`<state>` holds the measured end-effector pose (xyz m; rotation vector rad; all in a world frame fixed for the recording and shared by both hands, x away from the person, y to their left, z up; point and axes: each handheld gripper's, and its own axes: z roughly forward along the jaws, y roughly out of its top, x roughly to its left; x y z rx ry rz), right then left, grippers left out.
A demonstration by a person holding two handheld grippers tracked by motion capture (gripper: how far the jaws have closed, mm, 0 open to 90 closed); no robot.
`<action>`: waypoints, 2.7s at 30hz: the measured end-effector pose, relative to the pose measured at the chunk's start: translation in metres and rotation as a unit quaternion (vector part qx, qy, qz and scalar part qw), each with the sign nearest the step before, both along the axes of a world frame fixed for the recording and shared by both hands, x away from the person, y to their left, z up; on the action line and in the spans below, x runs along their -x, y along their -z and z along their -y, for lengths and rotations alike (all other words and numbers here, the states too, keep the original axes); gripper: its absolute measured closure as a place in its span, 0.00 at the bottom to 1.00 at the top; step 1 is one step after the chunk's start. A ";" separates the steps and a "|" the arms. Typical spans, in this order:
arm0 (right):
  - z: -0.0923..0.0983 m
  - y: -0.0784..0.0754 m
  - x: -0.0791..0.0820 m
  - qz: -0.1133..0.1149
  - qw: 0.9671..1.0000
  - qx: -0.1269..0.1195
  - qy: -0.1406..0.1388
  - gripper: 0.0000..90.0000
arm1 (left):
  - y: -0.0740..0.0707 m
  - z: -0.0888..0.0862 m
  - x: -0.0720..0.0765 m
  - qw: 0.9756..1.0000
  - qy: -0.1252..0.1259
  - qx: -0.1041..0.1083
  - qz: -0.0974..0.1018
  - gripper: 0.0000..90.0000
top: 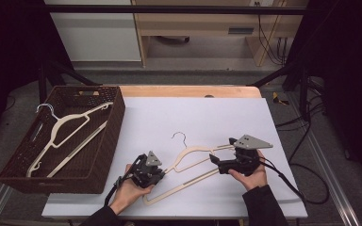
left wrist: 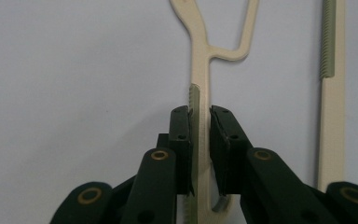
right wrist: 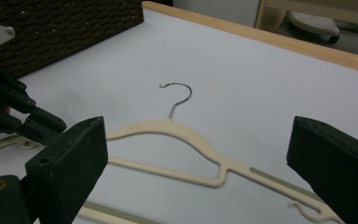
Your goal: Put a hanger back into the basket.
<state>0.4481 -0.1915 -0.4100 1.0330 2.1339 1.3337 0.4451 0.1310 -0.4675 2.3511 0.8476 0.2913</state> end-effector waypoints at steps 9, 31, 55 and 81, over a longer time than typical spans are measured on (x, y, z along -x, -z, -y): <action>-0.039 0.003 -0.017 -0.020 0.999 0.008 -0.027 0.08 | -0.002 0.001 0.002 1.000 0.003 -0.002 0.005 0.88; -0.097 0.036 -0.072 -0.090 0.996 0.023 -0.001 0.27 | -0.028 0.001 0.017 0.998 0.008 -0.001 0.067 0.88; -0.105 0.055 -0.095 -0.146 0.988 0.048 0.026 0.76 | -0.030 0.004 0.024 0.997 0.012 -0.004 0.076 0.88; -0.103 0.030 -0.071 -0.137 0.990 0.000 0.039 0.99 | -0.027 -0.003 0.012 0.997 0.020 0.074 0.026 0.53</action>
